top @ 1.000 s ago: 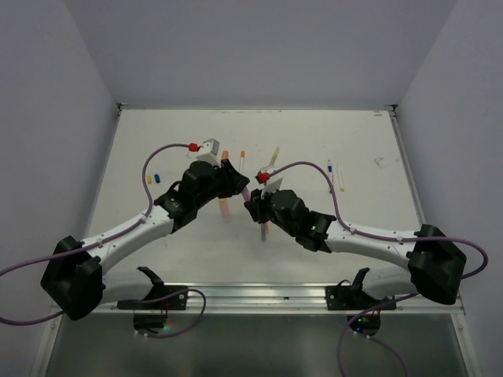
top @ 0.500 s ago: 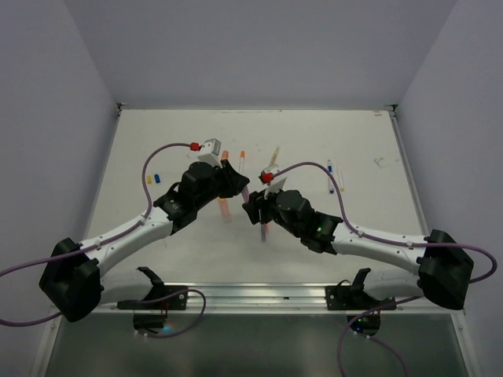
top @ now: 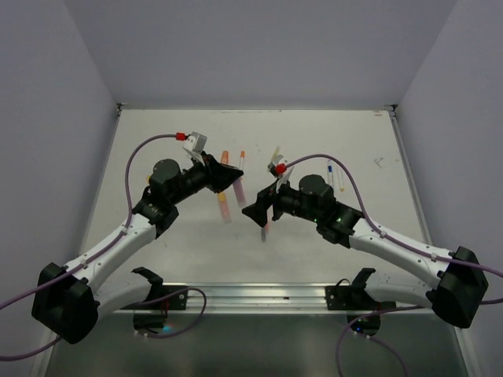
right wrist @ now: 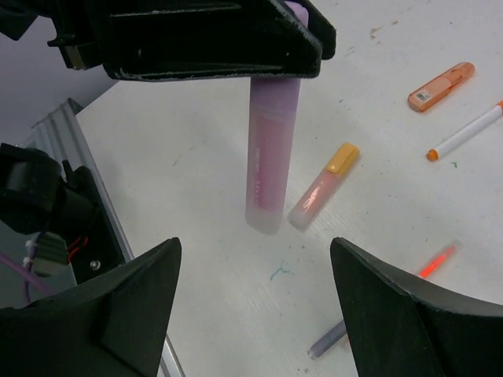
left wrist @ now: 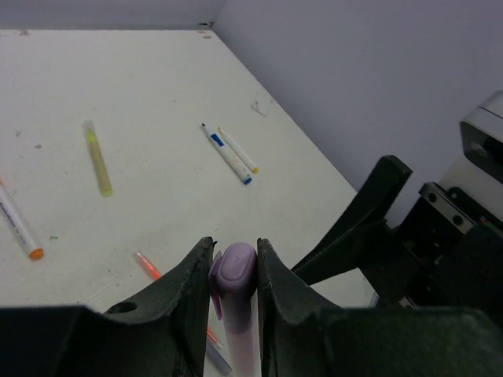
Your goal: Open the pen caps
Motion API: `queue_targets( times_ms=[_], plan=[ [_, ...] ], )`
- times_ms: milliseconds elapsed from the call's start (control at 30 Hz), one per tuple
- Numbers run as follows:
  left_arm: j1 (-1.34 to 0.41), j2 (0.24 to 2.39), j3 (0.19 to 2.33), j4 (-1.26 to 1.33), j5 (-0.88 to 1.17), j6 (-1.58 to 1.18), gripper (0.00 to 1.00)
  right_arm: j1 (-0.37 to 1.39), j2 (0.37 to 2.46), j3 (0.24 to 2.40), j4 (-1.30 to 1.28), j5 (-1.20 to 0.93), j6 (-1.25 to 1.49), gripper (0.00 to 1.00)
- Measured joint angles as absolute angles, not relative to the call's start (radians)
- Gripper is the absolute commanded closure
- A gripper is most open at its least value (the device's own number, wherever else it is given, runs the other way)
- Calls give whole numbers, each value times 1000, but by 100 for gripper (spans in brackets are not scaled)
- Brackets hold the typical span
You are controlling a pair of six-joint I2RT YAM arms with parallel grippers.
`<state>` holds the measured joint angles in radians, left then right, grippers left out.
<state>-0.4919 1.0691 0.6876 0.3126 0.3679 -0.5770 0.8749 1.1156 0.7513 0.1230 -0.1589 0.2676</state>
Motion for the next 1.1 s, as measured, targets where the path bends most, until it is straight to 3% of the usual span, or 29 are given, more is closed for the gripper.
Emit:
queue_targets(
  times_ms=[367,733,1100],
  plan=[
    [-491,1045,656,488,626,-556,100,838,1176,833,120,-363,249,22],
    [-491,1021,626,629,685,-594,100,828,1197,844,130,-443,241,50],
    [-491,1032,596,746,707,-663,100,828,1222,847,169,-488,242,69]
  ],
)
